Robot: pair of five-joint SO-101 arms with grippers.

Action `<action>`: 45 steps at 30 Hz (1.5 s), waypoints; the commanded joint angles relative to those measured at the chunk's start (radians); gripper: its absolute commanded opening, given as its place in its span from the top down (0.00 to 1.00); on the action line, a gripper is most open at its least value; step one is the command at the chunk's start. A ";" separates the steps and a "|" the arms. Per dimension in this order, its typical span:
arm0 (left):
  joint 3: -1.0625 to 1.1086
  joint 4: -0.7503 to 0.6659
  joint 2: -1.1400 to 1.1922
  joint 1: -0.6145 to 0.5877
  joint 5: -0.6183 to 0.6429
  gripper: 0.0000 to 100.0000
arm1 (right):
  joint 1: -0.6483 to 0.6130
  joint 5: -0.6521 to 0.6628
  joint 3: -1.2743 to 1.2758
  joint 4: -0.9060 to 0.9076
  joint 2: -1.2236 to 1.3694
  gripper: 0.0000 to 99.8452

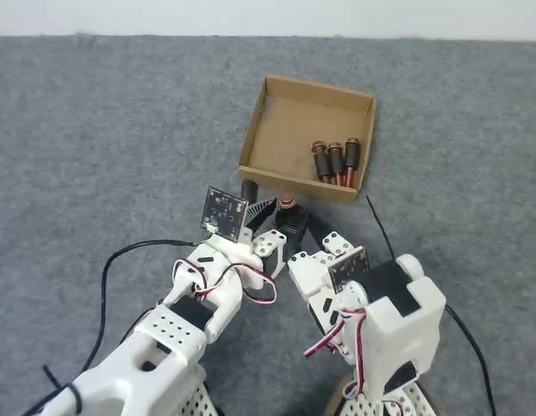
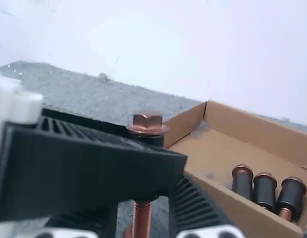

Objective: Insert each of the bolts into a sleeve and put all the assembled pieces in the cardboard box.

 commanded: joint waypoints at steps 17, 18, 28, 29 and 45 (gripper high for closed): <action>-0.021 0.054 -0.164 -0.006 0.009 0.80 | 0.015 0.014 0.020 -0.019 -0.056 0.99; -0.021 0.097 -0.209 -0.006 0.009 0.80 | 0.015 0.014 0.014 -0.018 -0.053 0.99; -0.021 0.595 -0.793 -0.032 0.008 0.80 | 0.016 0.014 0.012 -0.018 -0.053 0.99; -0.021 0.631 -0.850 -0.054 0.008 0.80 | 0.016 0.014 0.012 -0.018 -0.053 0.99; -0.196 0.937 -1.011 -0.471 0.009 0.80 | 0.016 0.014 0.020 -0.018 -0.054 0.99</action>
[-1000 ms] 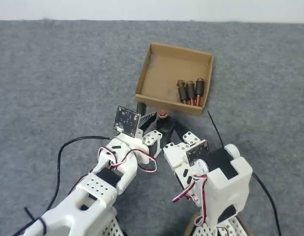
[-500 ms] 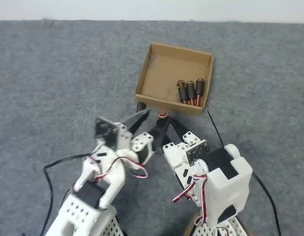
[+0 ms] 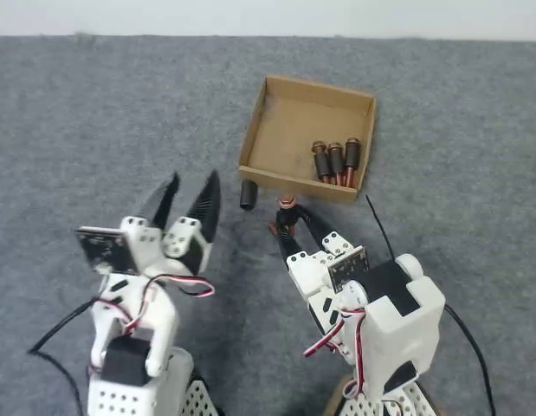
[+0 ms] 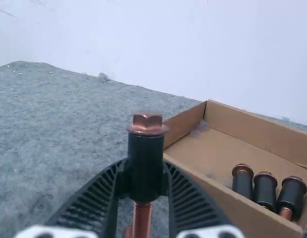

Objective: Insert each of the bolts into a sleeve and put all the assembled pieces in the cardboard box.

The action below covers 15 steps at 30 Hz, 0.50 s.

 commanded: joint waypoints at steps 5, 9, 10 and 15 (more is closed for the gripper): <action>-0.183 0.390 -0.020 -0.143 0.009 0.80 | 0.016 0.015 0.020 -0.018 -0.054 0.99; -0.136 0.416 -0.020 -0.221 0.008 0.80 | 0.016 0.015 0.020 -0.018 -0.056 0.99; -0.108 0.396 -0.021 -0.239 0.008 0.80 | 0.019 0.015 0.020 -0.018 -0.056 0.99; 0.076 0.218 -0.021 -0.290 -0.021 0.81 | 0.041 0.012 0.018 -0.018 -0.061 0.99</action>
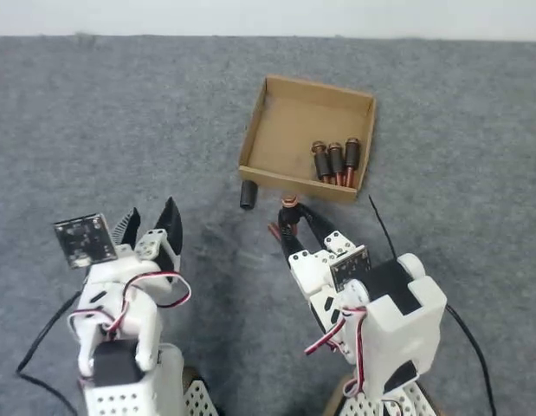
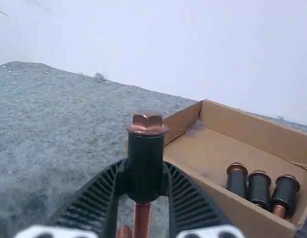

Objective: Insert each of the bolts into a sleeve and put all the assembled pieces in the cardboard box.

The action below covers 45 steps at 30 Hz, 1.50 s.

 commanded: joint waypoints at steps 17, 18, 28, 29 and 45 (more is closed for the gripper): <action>0.206 -0.003 -0.020 -0.026 -0.048 0.99 | 0.134 0.009 -0.055 -0.028 -0.104 0.99; 0.206 0.000 -0.020 -0.023 -0.048 0.99 | 0.153 0.009 -0.077 -0.025 -0.124 0.99; 0.206 0.014 -0.018 -0.026 -0.192 0.99 | 0.222 0.015 -0.279 -0.016 -0.311 0.99; 0.206 0.014 -0.018 -0.026 -0.193 0.99 | 0.220 0.015 -0.298 -0.016 -0.318 0.99; 0.206 0.015 -0.018 -0.026 -0.196 0.99 | 0.188 0.009 -0.724 0.863 -0.516 0.99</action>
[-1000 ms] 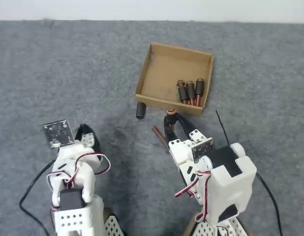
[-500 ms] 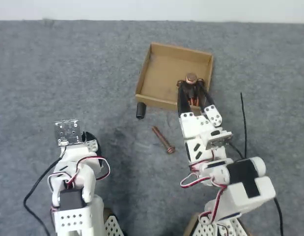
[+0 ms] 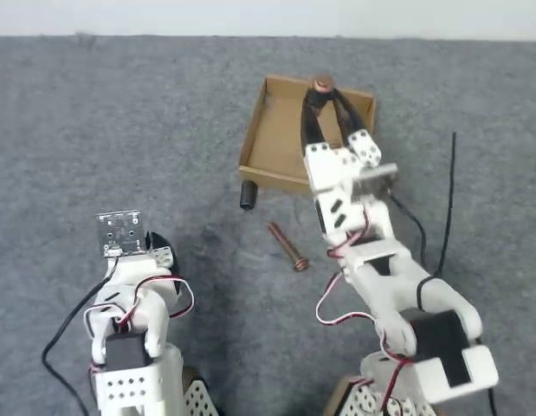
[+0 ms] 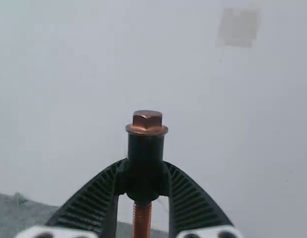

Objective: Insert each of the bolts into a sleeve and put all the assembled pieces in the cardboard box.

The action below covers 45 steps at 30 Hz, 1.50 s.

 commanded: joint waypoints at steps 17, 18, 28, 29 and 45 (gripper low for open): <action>-0.010 0.006 -0.018 -0.005 -0.012 0.99 | -0.002 -0.292 -0.868 1.270 0.087 0.99; -0.010 0.006 -0.018 -0.005 -0.012 0.99 | -0.002 -0.293 -0.913 1.322 0.122 0.99; -0.010 0.005 -0.018 -0.005 -0.012 0.99 | -0.004 -0.292 -1.258 1.673 0.427 0.99; -0.010 0.005 -0.018 -0.005 -0.012 0.99 | -0.002 -0.290 -1.284 1.701 0.455 0.99; -0.010 0.003 -0.018 -0.005 -0.012 0.99 | 0.008 -0.288 -1.786 2.198 0.857 0.99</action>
